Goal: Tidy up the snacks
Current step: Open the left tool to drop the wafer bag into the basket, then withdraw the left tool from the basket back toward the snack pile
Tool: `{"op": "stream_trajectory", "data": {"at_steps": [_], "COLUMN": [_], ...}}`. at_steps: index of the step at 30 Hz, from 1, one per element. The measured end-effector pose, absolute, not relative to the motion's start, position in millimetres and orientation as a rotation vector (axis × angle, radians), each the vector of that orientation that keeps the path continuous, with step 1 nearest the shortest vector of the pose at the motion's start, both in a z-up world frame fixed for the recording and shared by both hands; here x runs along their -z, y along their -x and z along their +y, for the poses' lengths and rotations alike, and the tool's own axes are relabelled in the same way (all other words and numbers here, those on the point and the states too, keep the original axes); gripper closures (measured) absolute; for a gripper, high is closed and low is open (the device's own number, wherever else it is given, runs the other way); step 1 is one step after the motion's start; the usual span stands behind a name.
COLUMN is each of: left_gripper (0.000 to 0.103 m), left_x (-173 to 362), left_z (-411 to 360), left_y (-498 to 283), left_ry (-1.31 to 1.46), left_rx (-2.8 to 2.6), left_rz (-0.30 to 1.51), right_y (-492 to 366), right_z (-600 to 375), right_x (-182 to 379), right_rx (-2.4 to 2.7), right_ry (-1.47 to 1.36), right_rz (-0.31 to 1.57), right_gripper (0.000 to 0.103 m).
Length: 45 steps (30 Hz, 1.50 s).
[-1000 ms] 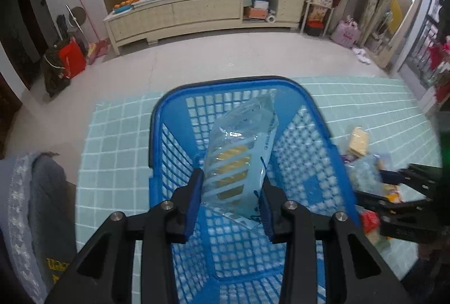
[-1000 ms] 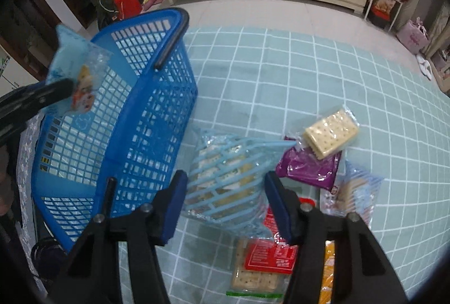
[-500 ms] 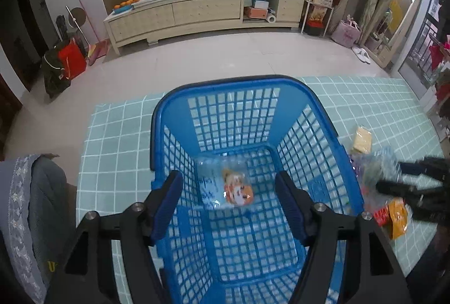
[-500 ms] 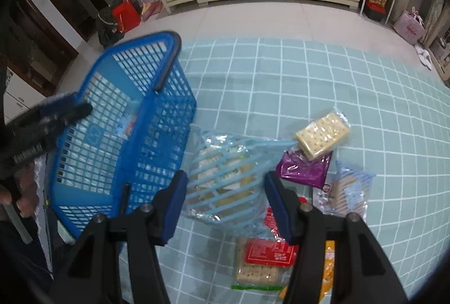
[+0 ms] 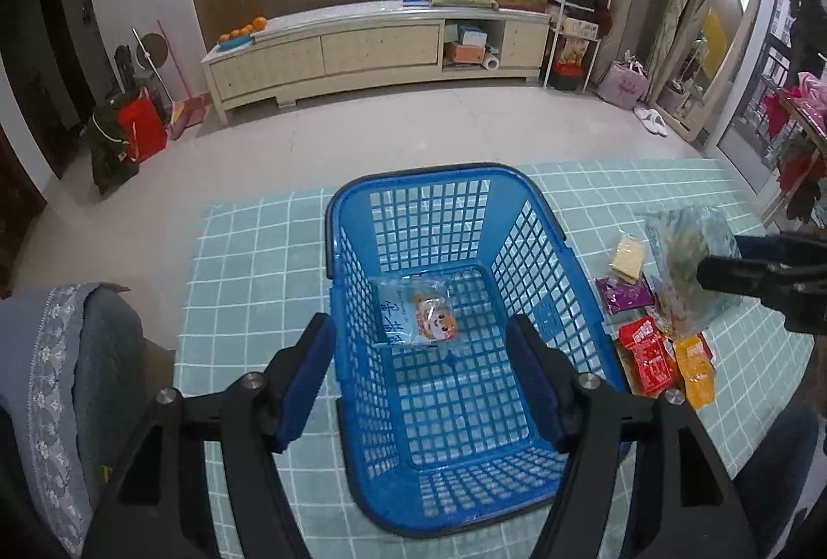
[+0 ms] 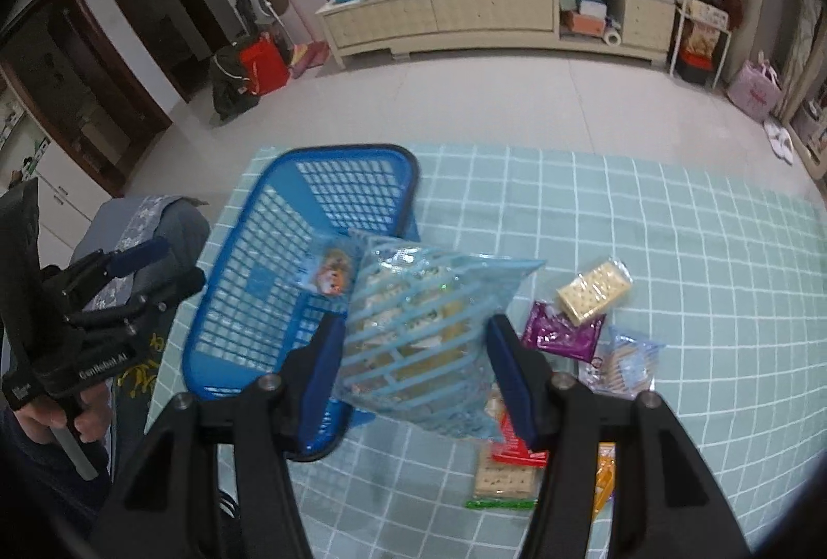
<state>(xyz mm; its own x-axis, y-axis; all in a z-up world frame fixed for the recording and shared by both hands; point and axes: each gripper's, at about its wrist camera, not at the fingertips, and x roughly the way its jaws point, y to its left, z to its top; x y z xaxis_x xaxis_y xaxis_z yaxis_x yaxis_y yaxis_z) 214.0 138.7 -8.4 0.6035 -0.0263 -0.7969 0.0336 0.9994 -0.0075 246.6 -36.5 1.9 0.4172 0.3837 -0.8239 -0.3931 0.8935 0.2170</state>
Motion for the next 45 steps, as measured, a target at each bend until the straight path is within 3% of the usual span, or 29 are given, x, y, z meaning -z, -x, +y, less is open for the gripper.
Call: {"op": "stream_trajectory", "data": {"at_steps": [13, 26, 35, 38, 41, 45], "left_gripper": [0.036, 0.036, 0.036, 0.036, 0.036, 0.036], "left_x": [-1, 28, 33, 32, 33, 31], "left_z": [167, 202, 199, 199, 194, 190], "left_y": [-202, -235, -255, -256, -253, -242], "left_ry": [0.036, 0.170, 0.110, 0.104, 0.086, 0.085], "left_rx": [-0.003, 0.003, -0.004, -0.006, -0.011, -0.001], "left_rz": [0.895, 0.935, 0.954, 0.949, 0.952, 0.954], "right_y": [-244, -289, -316, -323, -321, -307], "right_z": [22, 73, 94, 96, 88, 74], "right_x": [-30, 11, 33, 39, 34, 23], "right_rx": [-0.569, -0.526, -0.479, -0.457, -0.424, -0.421], "right_ry": [0.079, 0.138, 0.218, 0.248, 0.255, 0.267], "right_rz": [0.991, 1.090, 1.099, 1.114, 1.070, 1.038], "right_gripper": [0.042, 0.042, 0.042, 0.037, 0.016, 0.015]}}
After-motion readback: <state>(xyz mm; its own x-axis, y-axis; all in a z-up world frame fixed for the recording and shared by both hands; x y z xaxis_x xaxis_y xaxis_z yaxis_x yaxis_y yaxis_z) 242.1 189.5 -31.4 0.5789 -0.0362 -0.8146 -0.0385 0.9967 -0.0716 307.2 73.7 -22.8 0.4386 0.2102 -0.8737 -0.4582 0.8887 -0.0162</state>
